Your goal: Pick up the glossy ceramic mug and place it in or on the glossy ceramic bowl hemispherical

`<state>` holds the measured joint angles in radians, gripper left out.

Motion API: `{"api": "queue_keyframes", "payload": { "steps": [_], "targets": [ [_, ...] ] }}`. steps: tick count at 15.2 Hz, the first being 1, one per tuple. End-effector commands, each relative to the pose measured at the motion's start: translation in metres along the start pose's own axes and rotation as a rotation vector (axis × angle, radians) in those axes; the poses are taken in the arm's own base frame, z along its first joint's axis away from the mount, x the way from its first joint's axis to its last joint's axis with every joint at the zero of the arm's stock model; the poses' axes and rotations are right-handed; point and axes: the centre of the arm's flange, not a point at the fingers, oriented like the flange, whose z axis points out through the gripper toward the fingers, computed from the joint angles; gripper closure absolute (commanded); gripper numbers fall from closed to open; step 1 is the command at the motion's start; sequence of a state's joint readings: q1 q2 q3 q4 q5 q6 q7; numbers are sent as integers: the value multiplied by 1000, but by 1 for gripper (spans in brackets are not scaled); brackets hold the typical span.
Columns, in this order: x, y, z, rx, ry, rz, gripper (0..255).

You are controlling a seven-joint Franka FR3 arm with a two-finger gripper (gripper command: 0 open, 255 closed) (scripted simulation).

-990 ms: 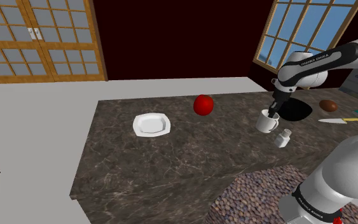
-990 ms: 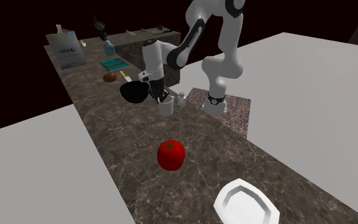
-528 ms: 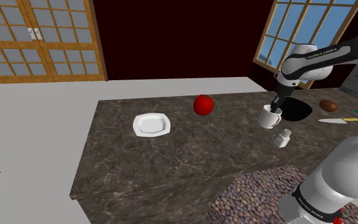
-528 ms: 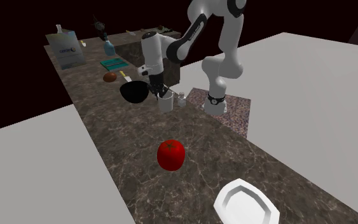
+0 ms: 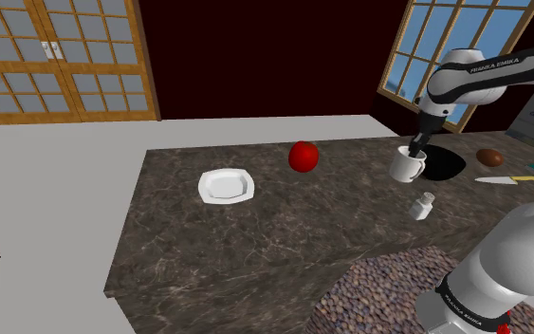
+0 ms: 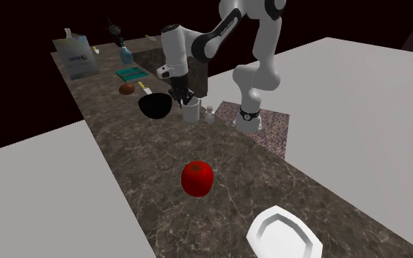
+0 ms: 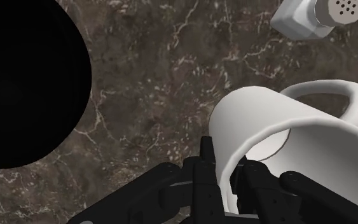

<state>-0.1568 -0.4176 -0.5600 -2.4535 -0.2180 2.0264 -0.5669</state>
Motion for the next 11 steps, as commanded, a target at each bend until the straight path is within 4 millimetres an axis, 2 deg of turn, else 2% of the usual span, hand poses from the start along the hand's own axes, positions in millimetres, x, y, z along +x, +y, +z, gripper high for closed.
{"api": "queue_keyframes", "payload": {
  "steps": [1, 11],
  "targets": [
    [-1, 0, -11, 0, 0, 0, 255],
    [-3, -3, -63, 0, 0, 0, 255]
  ]
}}
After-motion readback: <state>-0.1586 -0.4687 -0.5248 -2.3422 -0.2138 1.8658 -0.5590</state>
